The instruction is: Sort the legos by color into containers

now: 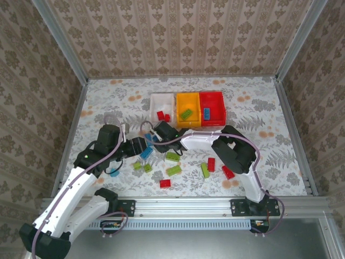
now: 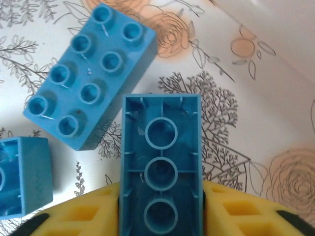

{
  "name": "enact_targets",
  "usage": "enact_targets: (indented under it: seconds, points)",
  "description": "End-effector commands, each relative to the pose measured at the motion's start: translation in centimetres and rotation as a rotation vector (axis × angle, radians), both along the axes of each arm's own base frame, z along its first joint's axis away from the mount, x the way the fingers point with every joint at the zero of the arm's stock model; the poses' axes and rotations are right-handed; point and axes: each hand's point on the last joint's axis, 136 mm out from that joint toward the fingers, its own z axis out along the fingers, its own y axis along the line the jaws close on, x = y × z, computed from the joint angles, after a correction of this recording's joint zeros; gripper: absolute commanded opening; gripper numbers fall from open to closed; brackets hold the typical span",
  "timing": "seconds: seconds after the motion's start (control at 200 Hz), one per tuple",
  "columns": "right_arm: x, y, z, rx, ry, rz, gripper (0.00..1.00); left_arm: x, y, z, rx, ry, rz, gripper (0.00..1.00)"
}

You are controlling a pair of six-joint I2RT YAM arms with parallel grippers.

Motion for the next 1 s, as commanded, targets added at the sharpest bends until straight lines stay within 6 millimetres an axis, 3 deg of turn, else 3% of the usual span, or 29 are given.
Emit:
enact_targets:
  seconds: [0.0,0.17,0.275,0.35,0.525,0.625,0.79,0.995]
  points:
    - [0.0,0.0,0.4,-0.004,-0.017,-0.001,0.31,-0.5,0.0,0.0,-0.014,0.015,-0.010,0.66]
    - [0.2,-1.8,6.5,0.079,-0.138,-0.051,0.26,0.0,-0.9,1.0,-0.043,-0.011,-0.045,0.66]
    - [0.2,-5.1,10.6,0.123,-0.193,-0.133,0.26,1.0,-1.9,1.8,-0.048,-0.028,-0.078,0.66]
    - [0.4,-8.4,12.0,0.133,-0.205,-0.216,0.26,1.8,-3.2,2.3,-0.045,-0.048,-0.118,0.66]
    - [2.7,-18.8,11.7,0.128,-0.162,-0.539,0.26,3.7,-7.8,3.3,-0.012,-0.091,-0.239,0.66]
    - [4.4,-22.6,11.5,0.126,-0.137,-0.668,0.27,4.6,-10.8,4.1,0.009,-0.132,-0.313,0.66]
    - [7.2,-25.9,9.4,0.123,-0.038,-0.818,0.29,5.1,-15.5,4.9,0.048,-0.179,-0.439,0.67]
    - [9.1,-27.3,7.1,0.106,0.044,-0.892,0.31,5.3,-18.5,3.9,0.069,-0.177,-0.511,0.67]
